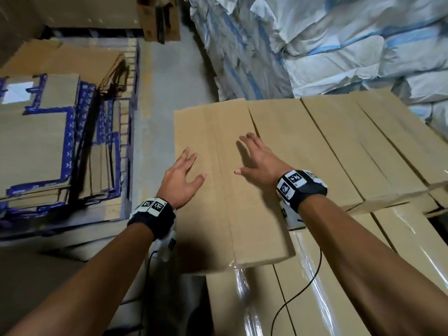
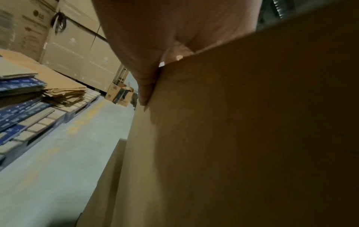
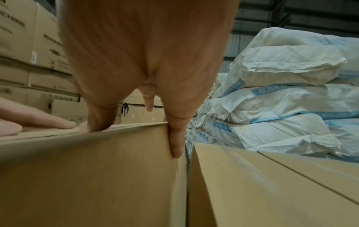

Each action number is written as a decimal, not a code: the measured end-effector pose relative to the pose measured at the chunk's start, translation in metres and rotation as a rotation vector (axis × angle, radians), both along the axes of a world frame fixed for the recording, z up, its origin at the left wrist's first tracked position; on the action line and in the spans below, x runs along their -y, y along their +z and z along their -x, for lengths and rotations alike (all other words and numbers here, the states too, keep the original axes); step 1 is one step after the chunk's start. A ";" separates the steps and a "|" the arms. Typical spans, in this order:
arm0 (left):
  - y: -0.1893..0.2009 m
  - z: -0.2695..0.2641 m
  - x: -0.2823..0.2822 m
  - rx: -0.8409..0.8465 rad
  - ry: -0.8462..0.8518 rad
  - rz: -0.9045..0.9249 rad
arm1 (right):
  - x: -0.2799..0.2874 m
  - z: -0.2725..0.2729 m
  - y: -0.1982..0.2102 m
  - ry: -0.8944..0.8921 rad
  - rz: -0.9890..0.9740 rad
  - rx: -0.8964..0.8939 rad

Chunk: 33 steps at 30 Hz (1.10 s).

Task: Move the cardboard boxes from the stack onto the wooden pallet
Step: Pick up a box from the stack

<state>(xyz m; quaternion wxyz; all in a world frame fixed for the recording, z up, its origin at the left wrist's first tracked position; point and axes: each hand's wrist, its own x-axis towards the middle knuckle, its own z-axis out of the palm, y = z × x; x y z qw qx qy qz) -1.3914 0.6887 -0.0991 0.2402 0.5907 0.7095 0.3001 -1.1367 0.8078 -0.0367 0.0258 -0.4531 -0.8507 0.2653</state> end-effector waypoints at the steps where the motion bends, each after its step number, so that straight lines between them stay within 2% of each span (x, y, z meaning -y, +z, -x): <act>1: -0.005 0.003 -0.009 0.003 0.003 0.000 | -0.011 0.005 -0.002 0.004 -0.002 0.015; 8: -0.045 0.003 -0.068 0.006 0.018 -0.007 | -0.071 0.011 -0.022 -0.028 -0.002 0.110; 13: -0.079 -0.009 -0.087 -0.022 -0.127 0.121 | -0.051 -0.014 -0.038 -0.062 0.101 0.211; 15: -0.086 -0.006 -0.081 -0.024 -0.154 0.102 | -0.025 -0.031 -0.052 -0.083 0.174 0.296; 18: -0.087 -0.007 -0.052 0.025 -0.124 0.065 | 0.015 -0.059 -0.069 -0.058 0.145 0.409; 21: -0.082 -0.030 -0.005 0.071 -0.096 0.037 | 0.045 -0.084 -0.071 -0.094 0.133 0.386; 26: -0.081 -0.070 0.047 0.173 0.041 0.118 | 0.060 -0.116 -0.072 -0.025 0.140 0.389; 33: -0.080 -0.063 0.033 0.138 0.077 0.142 | 0.055 -0.120 -0.072 0.000 0.065 0.343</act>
